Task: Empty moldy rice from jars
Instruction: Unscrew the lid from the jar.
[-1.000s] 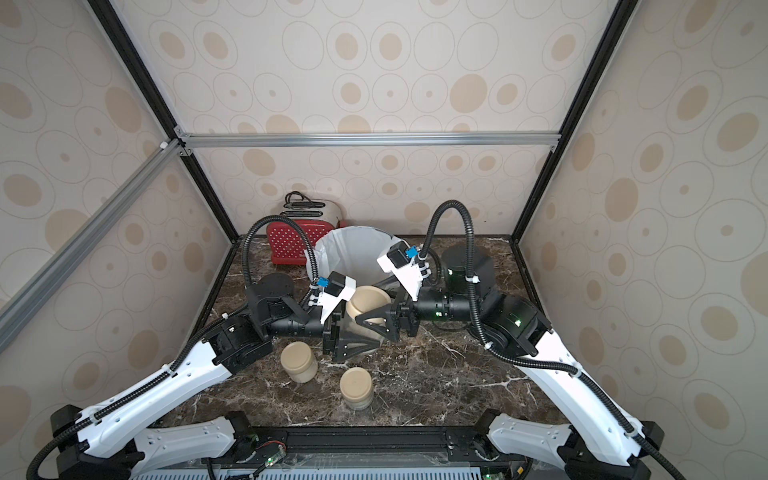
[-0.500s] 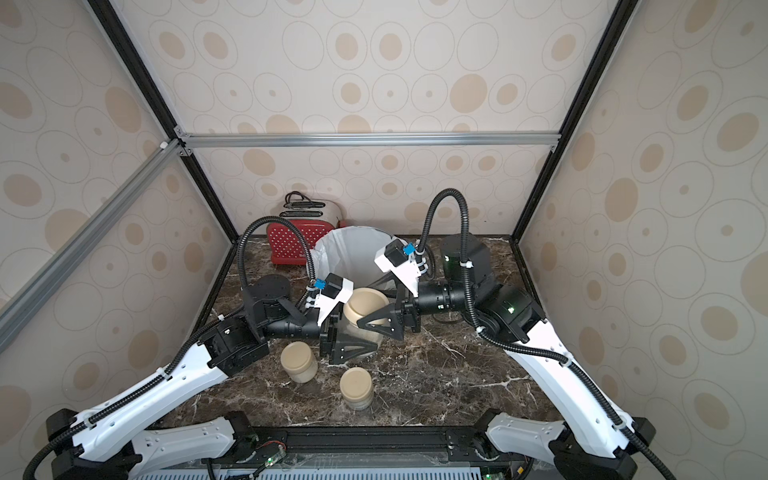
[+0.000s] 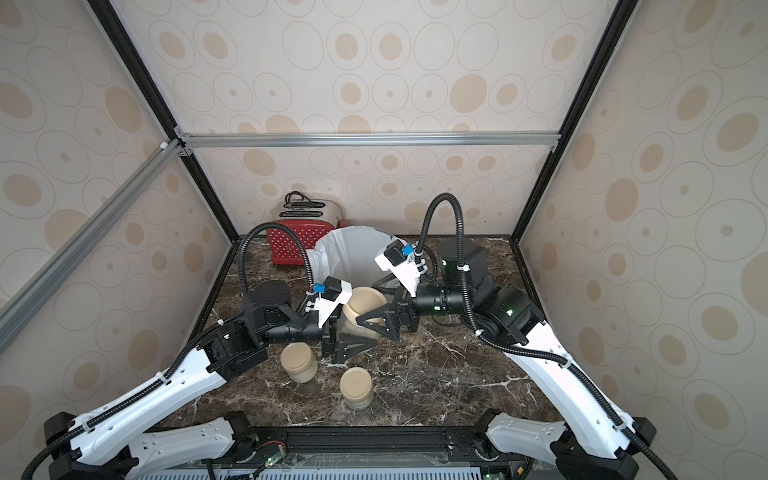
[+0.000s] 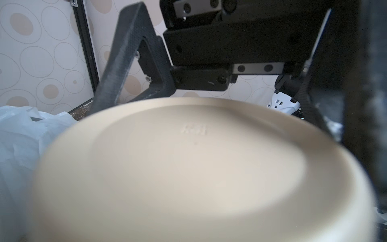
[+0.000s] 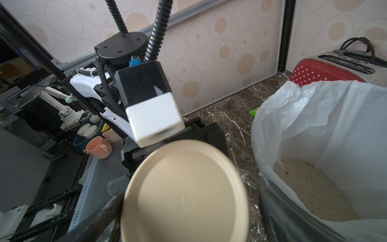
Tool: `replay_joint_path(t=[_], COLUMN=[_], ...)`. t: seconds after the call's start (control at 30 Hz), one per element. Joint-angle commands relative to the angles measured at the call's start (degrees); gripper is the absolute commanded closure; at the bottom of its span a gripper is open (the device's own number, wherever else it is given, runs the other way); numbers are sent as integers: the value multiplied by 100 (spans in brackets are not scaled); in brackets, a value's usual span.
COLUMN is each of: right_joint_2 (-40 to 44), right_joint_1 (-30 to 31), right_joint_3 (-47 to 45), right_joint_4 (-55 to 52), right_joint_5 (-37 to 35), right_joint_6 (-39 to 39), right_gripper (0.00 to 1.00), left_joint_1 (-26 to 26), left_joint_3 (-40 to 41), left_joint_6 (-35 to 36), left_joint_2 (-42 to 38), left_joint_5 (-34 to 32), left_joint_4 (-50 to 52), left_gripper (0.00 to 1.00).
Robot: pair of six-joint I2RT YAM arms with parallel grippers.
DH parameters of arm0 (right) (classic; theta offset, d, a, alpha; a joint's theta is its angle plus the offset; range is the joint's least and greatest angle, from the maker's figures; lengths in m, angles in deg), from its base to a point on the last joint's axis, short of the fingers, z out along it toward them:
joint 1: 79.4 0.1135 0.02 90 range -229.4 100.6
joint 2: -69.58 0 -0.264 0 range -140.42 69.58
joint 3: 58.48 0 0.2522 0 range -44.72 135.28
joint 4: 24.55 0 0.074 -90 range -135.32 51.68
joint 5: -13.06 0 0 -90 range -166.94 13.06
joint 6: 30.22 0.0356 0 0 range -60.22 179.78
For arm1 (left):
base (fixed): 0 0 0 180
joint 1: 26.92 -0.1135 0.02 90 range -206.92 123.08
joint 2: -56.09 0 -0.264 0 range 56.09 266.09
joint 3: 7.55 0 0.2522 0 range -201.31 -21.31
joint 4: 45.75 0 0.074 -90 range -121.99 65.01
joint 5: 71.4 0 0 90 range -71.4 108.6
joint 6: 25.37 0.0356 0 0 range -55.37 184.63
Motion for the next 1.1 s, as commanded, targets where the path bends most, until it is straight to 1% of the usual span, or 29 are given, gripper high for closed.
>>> replay_joint_path(t=[0.0,0.3,0.47,0.6,0.73,0.93,1.07], right_joint_2=[188,363,417,584,848,719,520], right_joint_1=[15,16,12,14,15,110,616], right_joint_3=[-75,-196,-184,-193,-290,-214,-87], right_joint_4=[-146,-377,-489,-526,-395,-230,-184], right_joint_5=[-189,-576,-583,-426,-549,-1051,-1672], right_joint_6=[-9,-34,15,243,575,1314,1352], right_gripper=[0,0,0,0,0,0,0], left_joint_1=[63,56,56,64,63,63,59], left_joint_3=[-155,-163,-164,-168,-177,-293,-364], left_joint_6=[227,271,353,399,496,680,715], left_joint_2=[-273,-304,-326,-332,-326,-128,37], left_joint_5=[-87,-202,-305,-401,-494,-557,-521], left_joint_4=[-429,-346,-225,-89,66,283,310], left_gripper=[71,71,71,71,71,69,69])
